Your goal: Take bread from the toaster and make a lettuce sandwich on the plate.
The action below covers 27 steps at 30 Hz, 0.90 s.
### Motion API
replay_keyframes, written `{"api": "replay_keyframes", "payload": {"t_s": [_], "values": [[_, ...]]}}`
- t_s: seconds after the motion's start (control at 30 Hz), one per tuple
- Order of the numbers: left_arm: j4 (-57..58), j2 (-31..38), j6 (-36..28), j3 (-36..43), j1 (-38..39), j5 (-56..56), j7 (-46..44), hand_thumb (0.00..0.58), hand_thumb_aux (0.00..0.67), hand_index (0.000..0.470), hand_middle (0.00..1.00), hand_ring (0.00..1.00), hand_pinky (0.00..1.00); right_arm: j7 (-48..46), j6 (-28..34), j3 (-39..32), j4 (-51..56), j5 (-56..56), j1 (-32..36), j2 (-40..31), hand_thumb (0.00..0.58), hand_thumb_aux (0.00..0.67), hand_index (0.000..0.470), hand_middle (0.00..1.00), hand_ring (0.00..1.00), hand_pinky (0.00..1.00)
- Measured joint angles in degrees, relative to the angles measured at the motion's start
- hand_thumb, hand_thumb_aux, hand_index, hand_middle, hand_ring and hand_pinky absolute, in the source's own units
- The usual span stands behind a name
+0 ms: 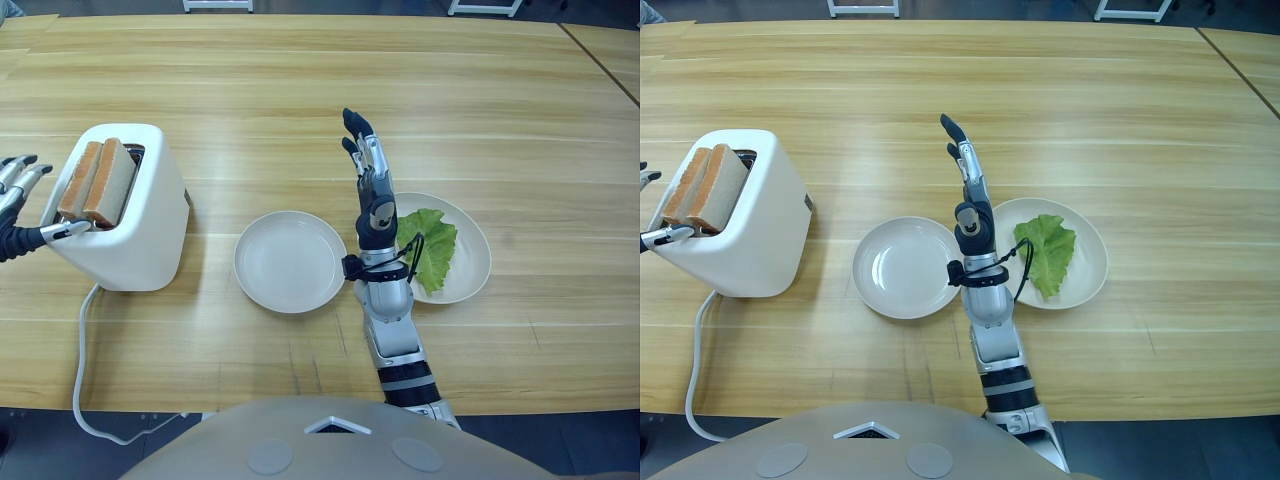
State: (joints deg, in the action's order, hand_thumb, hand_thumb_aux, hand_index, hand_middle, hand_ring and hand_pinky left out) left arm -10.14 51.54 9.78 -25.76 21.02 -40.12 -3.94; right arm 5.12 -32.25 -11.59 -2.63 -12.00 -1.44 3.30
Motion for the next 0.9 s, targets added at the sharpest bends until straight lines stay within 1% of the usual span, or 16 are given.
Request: {"api": "replay_keyframes", "payload": {"t_s": [0.37, 0.5, 0.73, 0.9], "values": [[-2.28, -1.87, -4.37, 1.42, -1.43, -1.32, -1.63, 0.000, 0.000, 0.000, 0.00, 0.00, 0.00, -0.19, 0.01, 0.01, 0.00, 0.02, 0.01, 0.01, 0.000, 0.000, 0.000, 0.00, 0.00, 0.00], [-1.66, -1.75, -4.51, 2.25, -1.60, -2.47, -2.01, 0.000, 0.000, 0.000, 0.00, 0.00, 0.00, -0.18, 0.02, 0.00, 0.00, 0.02, 0.02, 0.05, 0.000, 0.000, 0.000, 0.00, 0.00, 0.00], [4.28, 0.15, -3.42, 2.54, -2.10, -2.99, -1.04, 0.000, 0.000, 0.000, 0.00, 0.00, 0.00, -0.19, 0.03, -0.01, 0.04, 0.06, 0.21, 0.12, 0.000, 0.000, 0.000, 0.00, 0.00, 0.00], [4.82, 0.40, -3.14, 2.58, -2.11, -2.99, -0.52, 0.000, 0.000, 0.000, 0.00, 0.00, 0.00, -0.29, 0.05, 0.06, 0.04, 0.27, 0.21, 0.10, 0.000, 0.000, 0.000, 0.00, 0.00, 0.00]]}}
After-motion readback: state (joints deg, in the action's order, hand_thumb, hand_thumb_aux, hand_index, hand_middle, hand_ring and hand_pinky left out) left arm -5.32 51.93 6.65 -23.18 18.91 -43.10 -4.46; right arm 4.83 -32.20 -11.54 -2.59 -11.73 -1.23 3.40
